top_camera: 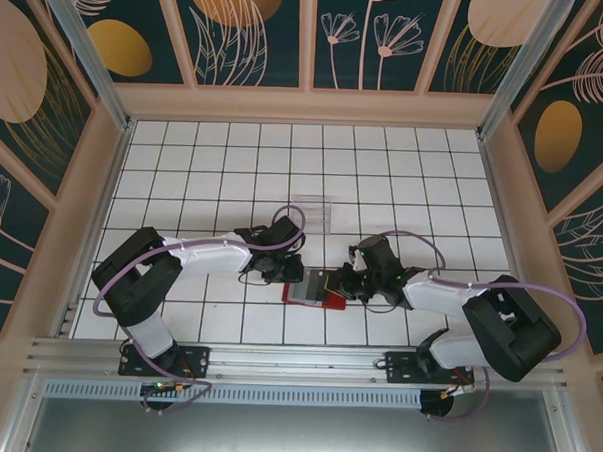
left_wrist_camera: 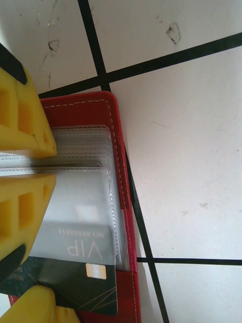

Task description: Take the credit cards out of the card holder

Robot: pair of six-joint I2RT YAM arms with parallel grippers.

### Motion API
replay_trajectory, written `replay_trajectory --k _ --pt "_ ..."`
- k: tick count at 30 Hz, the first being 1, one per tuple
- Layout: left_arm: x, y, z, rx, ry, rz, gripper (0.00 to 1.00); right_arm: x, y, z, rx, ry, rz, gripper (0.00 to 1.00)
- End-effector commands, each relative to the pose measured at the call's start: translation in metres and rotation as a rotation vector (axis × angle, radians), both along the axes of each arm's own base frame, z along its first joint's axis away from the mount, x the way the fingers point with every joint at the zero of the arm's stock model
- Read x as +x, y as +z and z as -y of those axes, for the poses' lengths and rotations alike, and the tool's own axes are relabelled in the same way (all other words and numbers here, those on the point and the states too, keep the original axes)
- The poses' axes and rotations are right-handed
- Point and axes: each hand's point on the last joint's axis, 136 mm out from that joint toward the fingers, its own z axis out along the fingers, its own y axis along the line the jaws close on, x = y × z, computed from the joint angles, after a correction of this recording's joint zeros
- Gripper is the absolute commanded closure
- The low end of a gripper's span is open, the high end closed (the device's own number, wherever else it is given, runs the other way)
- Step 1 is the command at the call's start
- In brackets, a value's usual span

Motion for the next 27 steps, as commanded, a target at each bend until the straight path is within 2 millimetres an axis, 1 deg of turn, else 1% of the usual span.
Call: replay_trajectory --k 1,8,9,12,22,27 --pt "-0.015 -0.023 -0.028 0.128 0.028 -0.057 0.80 -0.006 -0.008 0.014 -0.053 -0.009 -0.006 0.88" --pt "-0.012 -0.021 -0.026 0.124 0.029 -0.049 0.80 -0.006 -0.001 0.021 -0.065 -0.020 0.014 0.89" --pt "-0.009 -0.010 -0.023 0.099 0.030 -0.026 0.79 -0.006 0.000 0.022 -0.068 -0.021 0.016 0.89" --pt "-0.007 -0.006 -0.022 0.100 0.031 -0.019 0.78 -0.005 0.004 0.024 -0.068 -0.025 0.026 0.90" --pt "0.000 0.012 -0.015 0.074 0.032 0.012 0.75 0.005 0.030 0.027 -0.060 -0.051 0.097 0.91" --pt "0.004 0.018 -0.017 0.077 0.043 0.036 0.75 0.013 0.042 0.029 -0.079 -0.051 0.147 0.91"
